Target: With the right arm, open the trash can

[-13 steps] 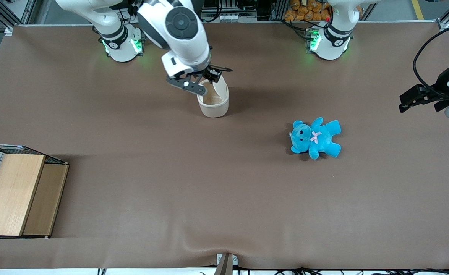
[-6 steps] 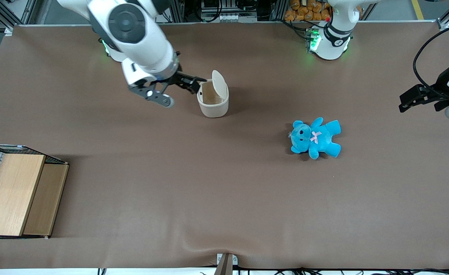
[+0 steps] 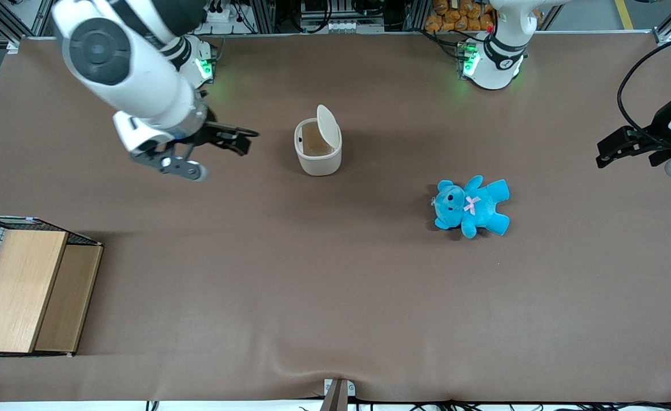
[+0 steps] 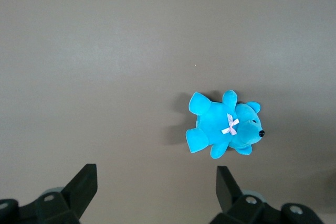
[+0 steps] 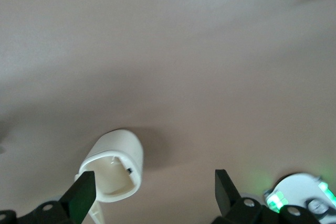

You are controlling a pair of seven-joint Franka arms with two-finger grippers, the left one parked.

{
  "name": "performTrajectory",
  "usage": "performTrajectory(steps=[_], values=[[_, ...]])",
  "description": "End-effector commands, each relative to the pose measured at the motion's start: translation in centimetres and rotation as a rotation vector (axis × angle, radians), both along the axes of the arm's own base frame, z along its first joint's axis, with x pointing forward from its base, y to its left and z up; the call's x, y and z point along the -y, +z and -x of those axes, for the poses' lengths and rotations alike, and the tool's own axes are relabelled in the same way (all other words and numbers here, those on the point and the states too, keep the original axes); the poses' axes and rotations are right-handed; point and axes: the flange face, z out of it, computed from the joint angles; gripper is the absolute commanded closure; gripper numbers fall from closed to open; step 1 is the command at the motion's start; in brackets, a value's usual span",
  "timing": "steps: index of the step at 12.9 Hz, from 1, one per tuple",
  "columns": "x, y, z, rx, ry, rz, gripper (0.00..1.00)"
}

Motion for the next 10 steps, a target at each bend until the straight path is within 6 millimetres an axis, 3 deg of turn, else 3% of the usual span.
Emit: performTrajectory(steps=[1,4,10], values=[[6.4,3.1,-0.8,0.039,0.089,0.01,0.0],[13.9,4.8,-1.7,0.057,0.183,-0.005,0.0],[26.2,7.2,-1.6,0.102,0.311,-0.022,0.0]])
